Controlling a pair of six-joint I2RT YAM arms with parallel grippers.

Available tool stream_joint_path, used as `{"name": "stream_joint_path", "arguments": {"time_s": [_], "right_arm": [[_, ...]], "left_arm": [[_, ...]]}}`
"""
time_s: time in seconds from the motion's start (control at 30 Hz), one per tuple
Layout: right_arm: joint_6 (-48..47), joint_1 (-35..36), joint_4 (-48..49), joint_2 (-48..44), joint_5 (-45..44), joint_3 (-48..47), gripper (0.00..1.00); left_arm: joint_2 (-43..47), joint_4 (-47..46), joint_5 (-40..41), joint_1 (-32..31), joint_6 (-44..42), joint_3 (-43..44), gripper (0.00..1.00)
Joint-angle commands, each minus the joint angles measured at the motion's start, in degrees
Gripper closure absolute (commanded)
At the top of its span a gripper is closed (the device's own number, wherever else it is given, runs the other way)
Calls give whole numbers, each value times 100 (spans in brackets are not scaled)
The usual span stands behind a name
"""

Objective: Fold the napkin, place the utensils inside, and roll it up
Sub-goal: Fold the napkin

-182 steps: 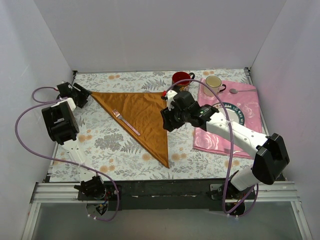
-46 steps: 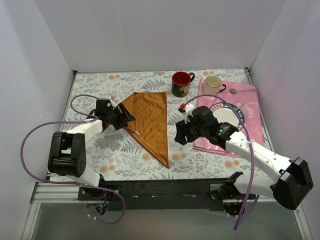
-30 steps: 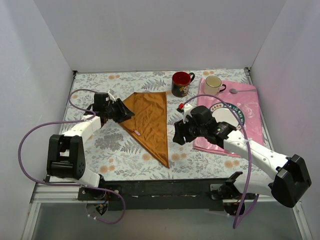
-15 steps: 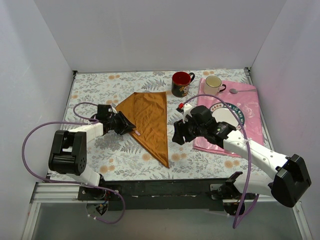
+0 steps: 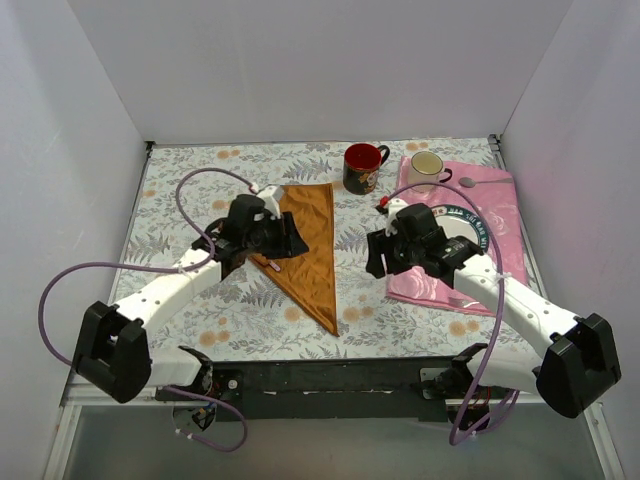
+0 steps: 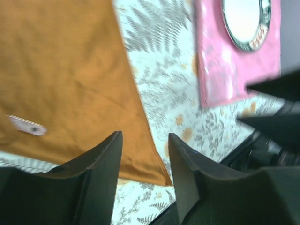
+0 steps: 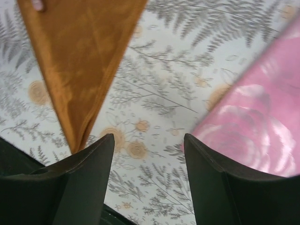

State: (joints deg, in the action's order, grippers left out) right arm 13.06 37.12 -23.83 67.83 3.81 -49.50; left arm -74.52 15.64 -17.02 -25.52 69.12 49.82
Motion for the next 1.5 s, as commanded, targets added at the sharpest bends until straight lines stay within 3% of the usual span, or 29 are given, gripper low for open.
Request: {"name": "stream_joint_path", "arguments": {"time_s": [0.0,0.27,0.37,0.5,1.47], "right_arm": [[-119,-783,-490,-253,-311,-350,31],[-409,-1822,-877,-771,49,-385,30],[-480,-2042,-930,-920,163,-350,30],[-532,-2078,-1000,-1017,242,-298,30],[-594,-2086,-895,-1150,559,-60,30]], "left_arm": [[210,967,1208,-1269,-900,142,61],[-466,1082,2438,-3992,-1700,247,66],[-905,1073,2695,-4347,-1762,335,71],[-1239,1038,2809,-4418,-1727,458,73],[-1873,809,2440,-4559,-1665,494,53]]}}
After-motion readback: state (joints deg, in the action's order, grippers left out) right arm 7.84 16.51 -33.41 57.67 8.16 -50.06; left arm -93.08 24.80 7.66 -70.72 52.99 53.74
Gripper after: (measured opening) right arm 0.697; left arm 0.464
